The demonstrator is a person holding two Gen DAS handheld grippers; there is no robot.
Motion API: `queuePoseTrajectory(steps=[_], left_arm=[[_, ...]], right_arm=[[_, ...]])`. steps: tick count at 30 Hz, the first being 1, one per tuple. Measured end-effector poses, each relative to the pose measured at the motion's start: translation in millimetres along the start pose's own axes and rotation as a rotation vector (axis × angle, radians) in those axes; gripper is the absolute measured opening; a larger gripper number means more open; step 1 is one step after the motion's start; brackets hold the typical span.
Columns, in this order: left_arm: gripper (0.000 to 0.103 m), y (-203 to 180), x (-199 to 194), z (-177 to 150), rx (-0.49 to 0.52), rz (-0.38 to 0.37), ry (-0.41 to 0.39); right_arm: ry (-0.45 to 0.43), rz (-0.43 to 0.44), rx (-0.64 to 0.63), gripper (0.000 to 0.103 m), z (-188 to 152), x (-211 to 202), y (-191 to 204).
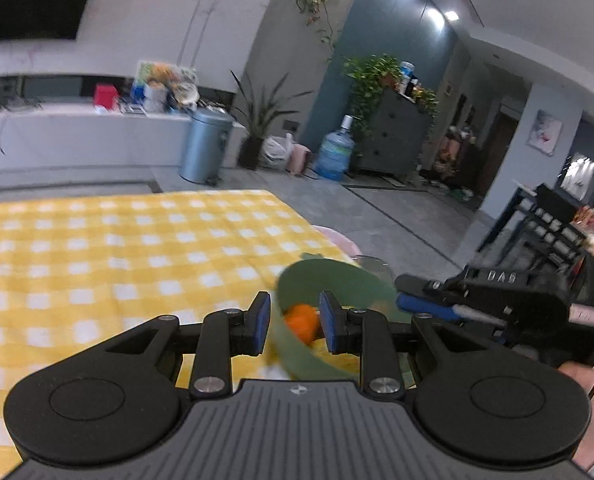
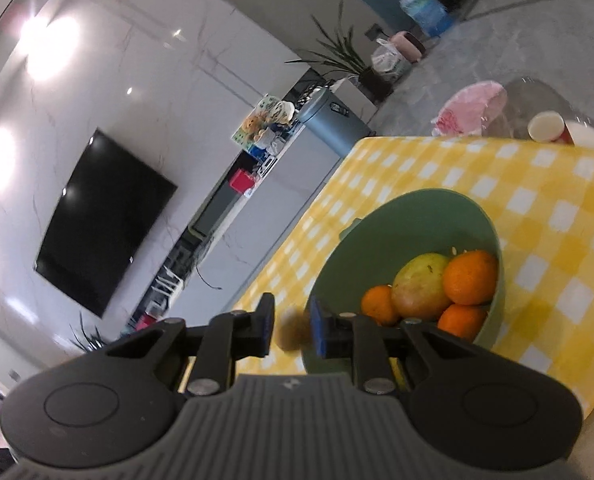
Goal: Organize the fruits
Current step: 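Carry both kiwis over the green colander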
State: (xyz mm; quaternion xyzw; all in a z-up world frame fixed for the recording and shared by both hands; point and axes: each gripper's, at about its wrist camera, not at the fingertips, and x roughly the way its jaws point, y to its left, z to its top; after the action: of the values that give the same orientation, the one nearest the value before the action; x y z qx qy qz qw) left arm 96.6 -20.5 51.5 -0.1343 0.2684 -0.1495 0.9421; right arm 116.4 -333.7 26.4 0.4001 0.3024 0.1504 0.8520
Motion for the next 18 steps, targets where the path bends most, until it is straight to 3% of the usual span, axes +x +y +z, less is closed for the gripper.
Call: queuePoseTrajectory(steps=[5,10,16,18], left_arm=[[0.03,6.6,25.9,3.4,-0.039,-0.02,0.02],[0.03,16.3,43.8,-7.4,-0.047,-0.012,0.091],[0.031,14.5,63.0,-32.5,0.149,-0.013,0.231],[0.04,11.4,71.3,-42.6,0.219,-0.001,0.259]], right_arm=[[-0.013,-0.039,0.03,0.017,3.2,-3.2,-15.3],[-0.017,-0.046,0.047,0.016,4.0,-5.3,-21.0],[-0.006,-0.057,0.058,0.016,2.1,-2.1,-21.7],[-0.003,-0.06,0.058,0.017,1.8,-1.0,-21.4]])
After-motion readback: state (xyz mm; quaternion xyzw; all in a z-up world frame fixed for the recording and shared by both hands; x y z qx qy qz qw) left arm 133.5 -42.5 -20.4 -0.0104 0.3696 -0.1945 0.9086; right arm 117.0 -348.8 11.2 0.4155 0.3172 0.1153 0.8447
